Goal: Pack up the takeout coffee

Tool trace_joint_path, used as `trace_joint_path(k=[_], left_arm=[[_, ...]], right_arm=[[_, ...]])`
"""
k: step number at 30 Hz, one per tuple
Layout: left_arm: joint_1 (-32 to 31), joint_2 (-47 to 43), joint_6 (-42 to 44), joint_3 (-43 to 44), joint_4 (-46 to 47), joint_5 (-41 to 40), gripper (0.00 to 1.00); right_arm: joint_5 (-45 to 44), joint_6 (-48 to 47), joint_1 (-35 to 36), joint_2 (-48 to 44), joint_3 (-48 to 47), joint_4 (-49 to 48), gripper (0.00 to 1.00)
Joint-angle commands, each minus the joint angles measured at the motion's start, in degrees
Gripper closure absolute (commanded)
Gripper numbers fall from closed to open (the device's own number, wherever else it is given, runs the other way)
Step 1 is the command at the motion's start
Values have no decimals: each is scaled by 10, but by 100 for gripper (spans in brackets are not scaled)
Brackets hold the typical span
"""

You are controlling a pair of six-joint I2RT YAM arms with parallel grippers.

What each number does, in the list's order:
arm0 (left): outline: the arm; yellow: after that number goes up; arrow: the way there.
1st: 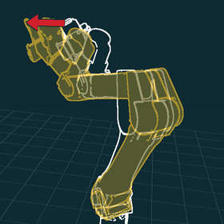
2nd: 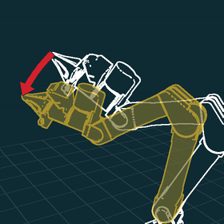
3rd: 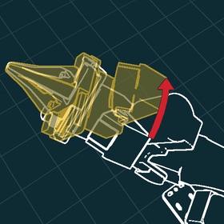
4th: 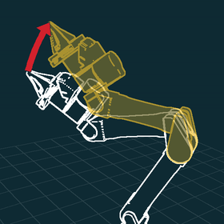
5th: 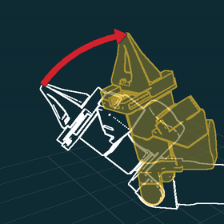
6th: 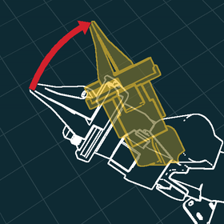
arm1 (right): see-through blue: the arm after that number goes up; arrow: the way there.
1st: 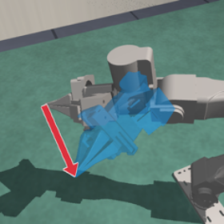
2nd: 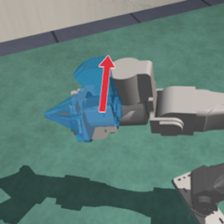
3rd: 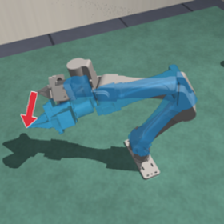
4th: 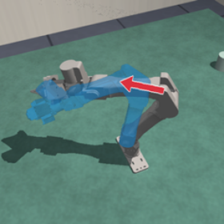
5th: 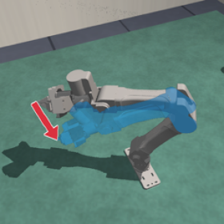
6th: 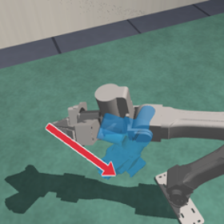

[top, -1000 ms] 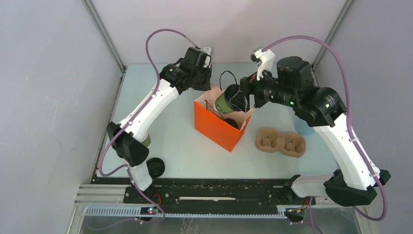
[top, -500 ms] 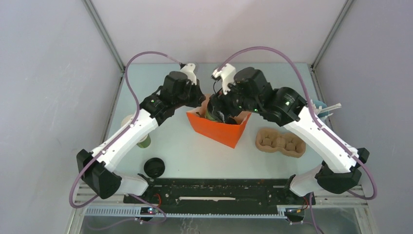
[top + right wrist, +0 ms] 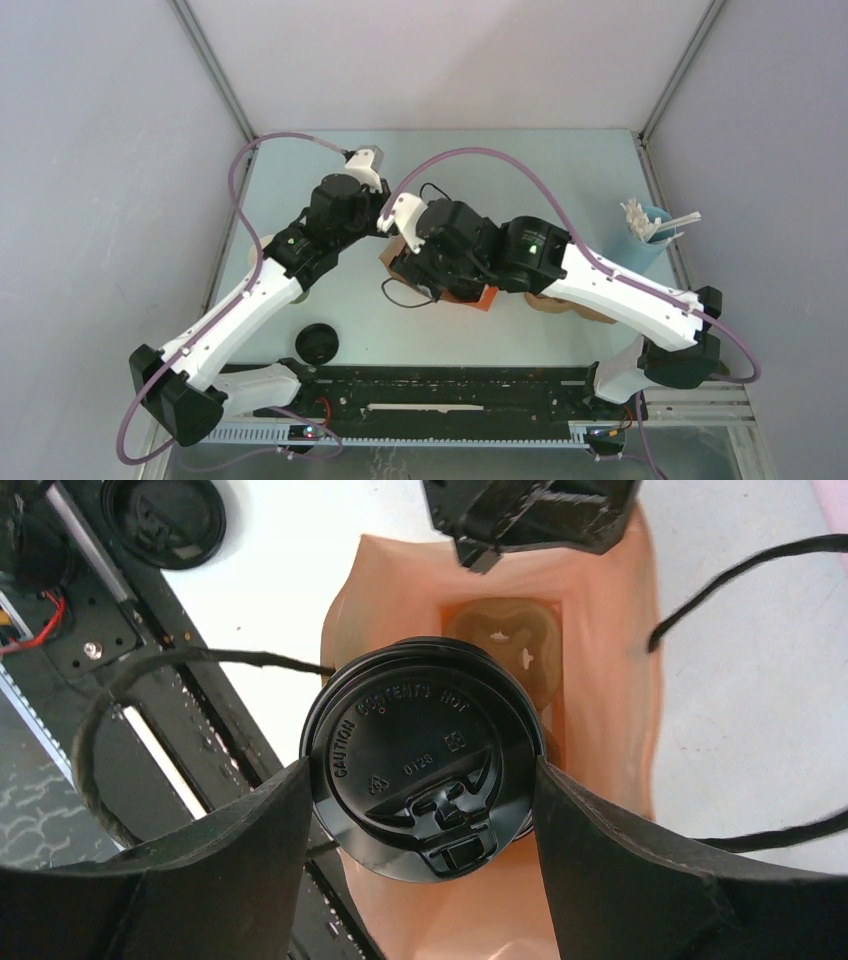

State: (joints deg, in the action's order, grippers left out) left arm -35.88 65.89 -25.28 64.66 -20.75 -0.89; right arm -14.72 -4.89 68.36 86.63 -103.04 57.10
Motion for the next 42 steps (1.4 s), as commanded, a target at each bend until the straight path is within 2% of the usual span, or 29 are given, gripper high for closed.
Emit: trace_joint_path(k=[1, 11, 15, 22, 28, 31, 38, 42], left_arm=[[-2, -48, -21, -50, 53, -16, 100], [-13, -113, -35, -111, 65, -15, 100], [-20, -127, -41, -120, 71, -26, 100], [-26, -143, -45, -135, 78, -31, 100], [-27, -152, -46, -144, 89, -35, 100], [-28, -149, -41, -136, 89, -35, 100], [-27, -160, -42, -160, 110, -42, 100], [-28, -172, -46, -178, 122, -45, 100]], right_arm=[[-42, 9, 39, 17, 2, 14, 61], [-185, 23, 70, 82, -51, 23, 62], [-192, 12, 71, 93, -54, 12, 62], [-221, -23, 70, 95, -5, -28, 62], [-197, -56, 65, 94, 51, -87, 61], [-184, -55, 66, 99, 50, -90, 62], [-56, -43, 63, 78, 85, -133, 61], [-43, -42, 57, 86, 90, -142, 61]])
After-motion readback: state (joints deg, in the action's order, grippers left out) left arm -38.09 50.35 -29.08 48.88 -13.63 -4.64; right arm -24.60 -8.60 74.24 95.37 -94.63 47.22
